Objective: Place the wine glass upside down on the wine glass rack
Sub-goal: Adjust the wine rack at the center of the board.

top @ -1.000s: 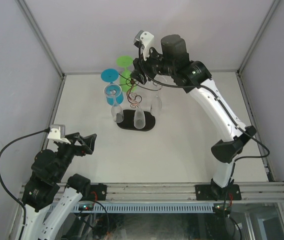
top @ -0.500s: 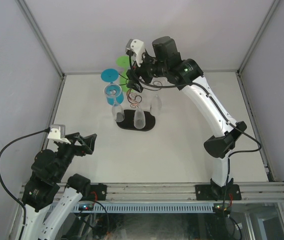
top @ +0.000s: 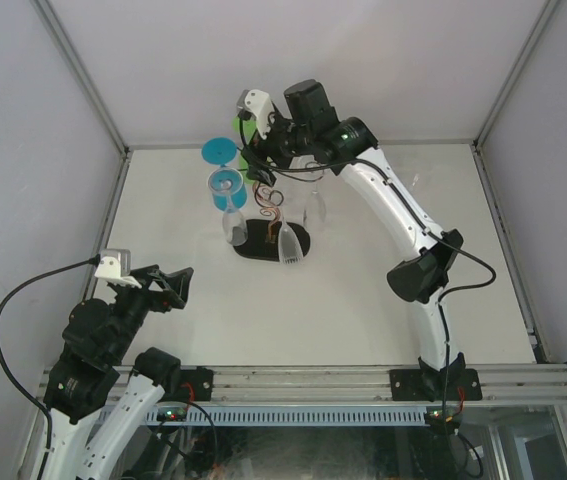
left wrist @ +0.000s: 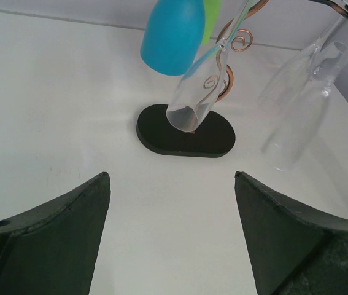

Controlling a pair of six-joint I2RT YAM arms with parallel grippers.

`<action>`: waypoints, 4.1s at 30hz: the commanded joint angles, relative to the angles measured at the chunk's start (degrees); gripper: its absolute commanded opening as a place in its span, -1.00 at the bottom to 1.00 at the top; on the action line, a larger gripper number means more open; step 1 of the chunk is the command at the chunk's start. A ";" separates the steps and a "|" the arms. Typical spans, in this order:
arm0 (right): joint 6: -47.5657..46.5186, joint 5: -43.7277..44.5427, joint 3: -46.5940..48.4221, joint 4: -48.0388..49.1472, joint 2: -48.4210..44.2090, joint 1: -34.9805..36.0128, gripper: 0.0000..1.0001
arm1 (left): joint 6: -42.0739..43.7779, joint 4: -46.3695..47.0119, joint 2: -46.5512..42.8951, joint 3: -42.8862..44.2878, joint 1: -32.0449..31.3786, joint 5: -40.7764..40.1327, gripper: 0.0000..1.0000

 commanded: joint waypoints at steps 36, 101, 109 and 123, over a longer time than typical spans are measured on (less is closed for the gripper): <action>9.68 17.34 0.89 0.69 -2.10 2.84 -0.36 | 0.81 2.13 -0.06 -1.11 0.34 0.54 0.71; 19.48 29.47 2.29 9.16 2.12 6.96 0.08 | 0.90 2.04 -0.08 -1.04 0.35 0.64 0.71; 19.63 27.53 1.27 11.06 -1.17 6.72 0.30 | 0.95 2.04 -0.16 -1.04 0.40 0.60 0.71; 19.78 20.93 -3.78 14.14 -8.24 6.47 0.36 | 0.79 2.04 0.00 -1.05 0.40 0.69 0.72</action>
